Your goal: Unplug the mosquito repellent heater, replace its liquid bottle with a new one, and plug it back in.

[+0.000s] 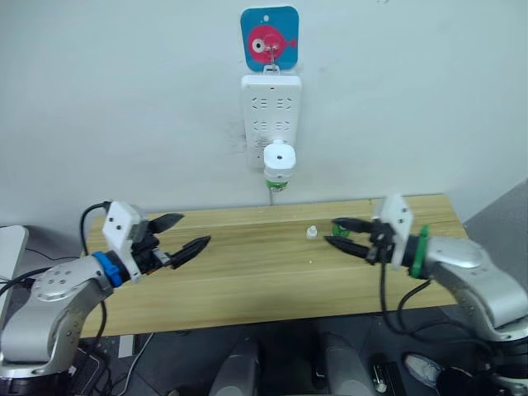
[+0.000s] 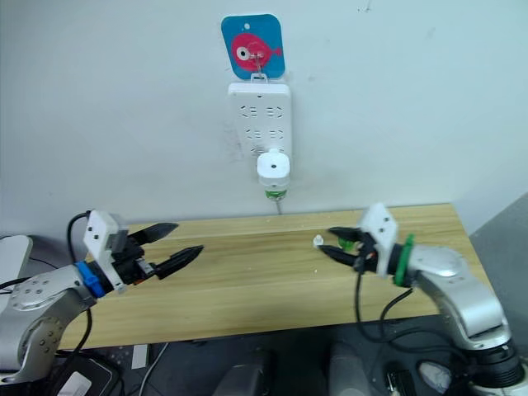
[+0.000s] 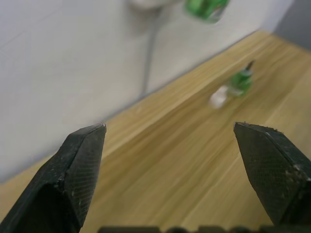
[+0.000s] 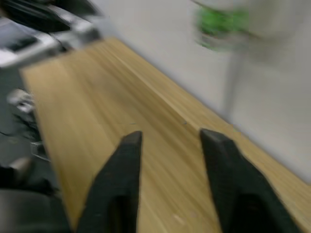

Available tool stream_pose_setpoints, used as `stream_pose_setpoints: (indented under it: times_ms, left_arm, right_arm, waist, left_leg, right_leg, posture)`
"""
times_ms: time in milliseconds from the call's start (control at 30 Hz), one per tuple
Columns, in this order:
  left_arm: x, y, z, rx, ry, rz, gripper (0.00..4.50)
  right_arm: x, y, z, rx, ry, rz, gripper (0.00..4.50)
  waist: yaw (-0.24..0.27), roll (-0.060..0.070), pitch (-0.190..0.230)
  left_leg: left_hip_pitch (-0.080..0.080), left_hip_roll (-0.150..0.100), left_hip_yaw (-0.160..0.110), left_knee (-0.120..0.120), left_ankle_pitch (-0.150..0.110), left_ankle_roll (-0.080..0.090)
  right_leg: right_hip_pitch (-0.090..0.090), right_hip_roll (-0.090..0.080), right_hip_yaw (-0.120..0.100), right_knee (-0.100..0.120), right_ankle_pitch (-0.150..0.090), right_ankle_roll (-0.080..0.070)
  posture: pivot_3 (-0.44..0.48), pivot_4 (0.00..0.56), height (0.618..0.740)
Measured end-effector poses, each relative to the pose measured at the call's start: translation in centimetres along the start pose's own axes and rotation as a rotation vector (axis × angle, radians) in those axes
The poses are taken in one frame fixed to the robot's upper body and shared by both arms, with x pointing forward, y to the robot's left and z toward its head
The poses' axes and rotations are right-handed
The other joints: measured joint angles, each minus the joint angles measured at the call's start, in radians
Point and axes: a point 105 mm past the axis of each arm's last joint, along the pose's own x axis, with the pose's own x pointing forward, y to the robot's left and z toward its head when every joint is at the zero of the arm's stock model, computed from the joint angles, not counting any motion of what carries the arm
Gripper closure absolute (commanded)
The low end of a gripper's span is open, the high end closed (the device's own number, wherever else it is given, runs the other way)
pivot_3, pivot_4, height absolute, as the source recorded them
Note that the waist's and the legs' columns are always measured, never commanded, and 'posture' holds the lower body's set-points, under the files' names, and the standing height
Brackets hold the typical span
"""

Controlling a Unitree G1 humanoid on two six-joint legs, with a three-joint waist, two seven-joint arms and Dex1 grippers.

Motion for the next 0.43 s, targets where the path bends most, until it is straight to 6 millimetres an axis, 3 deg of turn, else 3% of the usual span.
stream_pose_setpoints:
  times_ms: [133, 267, 433]
  left_arm:
    - [-1.7, 2.0, -0.5, 0.04, 0.035, 0.065, 0.0]
    - [-3.7, 4.4, -1.3, 0.076, 0.077, 0.156, 0.0]
    - [-3.6, 4.9, -0.8, 0.097, 0.053, 0.171, 0.0]
  right_arm:
    - [-2.4, -2.8, -1.1, -0.032, 0.046, -0.073, 0.02]
    - [-5.2, -6.2, -2.2, -0.062, 0.104, -0.2, 0.02]
    - [-4.9, -6.4, -1.9, -0.041, 0.068, -0.203, 0.02]
  waist:
    - [0.009, 0.0, 0.0]
    - [0.014, 0.0, 0.0]
    - [0.017, 0.0, 0.0]
  left_leg:
    - [0.0, 0.0, 0.001, 0.0, 0.002, -0.004]
    - [-0.001, 0.0, 0.001, 0.0, 0.002, -0.004]
    - [-0.001, 0.001, 0.001, 0.0, 0.002, -0.004]
  right_leg:
    - [0.0, 0.0, 0.0, -0.001, 0.0, 0.0]
    - [0.0, -0.001, 0.0, -0.001, 0.0, 0.0]
    - [0.0, -0.001, 0.0, -0.001, 0.0, 0.0]
  posture:
    - [0.058, 0.217, 0.74]
    - [0.061, 0.21, 0.74]
    - [0.064, 0.206, 0.74]
